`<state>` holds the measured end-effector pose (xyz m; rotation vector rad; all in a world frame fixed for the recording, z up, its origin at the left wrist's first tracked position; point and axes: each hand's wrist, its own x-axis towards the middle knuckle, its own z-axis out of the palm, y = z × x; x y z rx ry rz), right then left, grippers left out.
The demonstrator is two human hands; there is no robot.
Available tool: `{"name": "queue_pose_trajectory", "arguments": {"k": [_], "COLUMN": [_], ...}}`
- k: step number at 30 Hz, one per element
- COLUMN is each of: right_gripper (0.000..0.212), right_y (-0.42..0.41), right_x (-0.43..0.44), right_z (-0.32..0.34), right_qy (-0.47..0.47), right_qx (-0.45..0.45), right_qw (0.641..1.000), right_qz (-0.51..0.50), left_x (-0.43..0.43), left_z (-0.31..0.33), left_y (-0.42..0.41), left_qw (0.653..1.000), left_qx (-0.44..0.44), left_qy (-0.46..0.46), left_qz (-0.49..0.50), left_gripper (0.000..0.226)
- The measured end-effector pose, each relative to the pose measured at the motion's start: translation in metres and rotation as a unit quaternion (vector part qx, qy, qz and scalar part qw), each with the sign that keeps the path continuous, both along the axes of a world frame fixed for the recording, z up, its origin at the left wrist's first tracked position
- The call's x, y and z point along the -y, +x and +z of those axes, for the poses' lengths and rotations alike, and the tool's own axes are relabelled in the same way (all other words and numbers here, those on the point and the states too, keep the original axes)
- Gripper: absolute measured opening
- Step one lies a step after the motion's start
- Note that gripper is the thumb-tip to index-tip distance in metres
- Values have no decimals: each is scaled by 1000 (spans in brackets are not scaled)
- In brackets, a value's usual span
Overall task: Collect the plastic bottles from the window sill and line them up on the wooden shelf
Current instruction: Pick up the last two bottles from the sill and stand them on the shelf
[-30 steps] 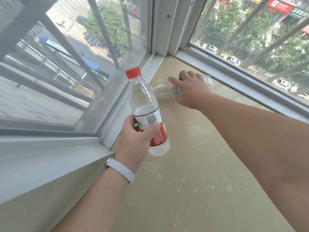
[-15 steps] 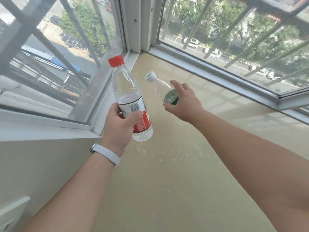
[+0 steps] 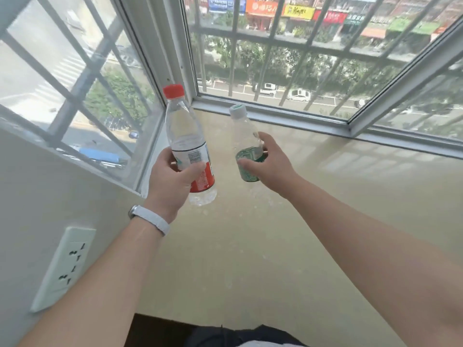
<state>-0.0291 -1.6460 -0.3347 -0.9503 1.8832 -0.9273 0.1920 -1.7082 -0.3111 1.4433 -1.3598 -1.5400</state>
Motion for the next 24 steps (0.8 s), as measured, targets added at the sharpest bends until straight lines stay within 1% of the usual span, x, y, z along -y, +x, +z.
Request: {"name": "queue_pose_trajectory", "arguments": {"k": [2,5,8,9,12,13,17,20,24], "right_gripper": [62,67,77,76,56,53,49,47,46], "right_y": [-3,-5,-3,-2,-2,-2,-7,-11,-2], "right_x": [-21,-53,-86,-96,-126,-136,-175,-201,-233], "right_z": [20,46,72,80,102,108,129,138,144], "right_qy": [-17,-40,-60,-70,-92,-99,-122,-125,-133], "right_qx": [7,15,-13,-20,-22,-20,-31,-35,-32], "right_qw": [1000,999,998,997,995,994,989,985,977], "right_qz": [-13,-30,-18,-14,-30,-37,-72,-110,-164], "left_x": [-13,-36,-65,-75,-99,-106,-121,-129,-142], "left_z": [21,53,79,85,98,101,120,130,137], "left_y": [-1,-5,-9,-10,-12,-13,-25,-38,-48], "left_qw": [999,997,996,996,995,994,988,978,968], "left_qx": [18,34,25,19,5,5,-1,-16,-40], "left_qy": [-19,-43,-58,-60,-69,-73,-98,-117,-118], "left_qz": [-26,-59,-66,-66,-75,-80,-121,-170,-217], "left_gripper": [39,42,38,38,40,42,44,52,43]}}
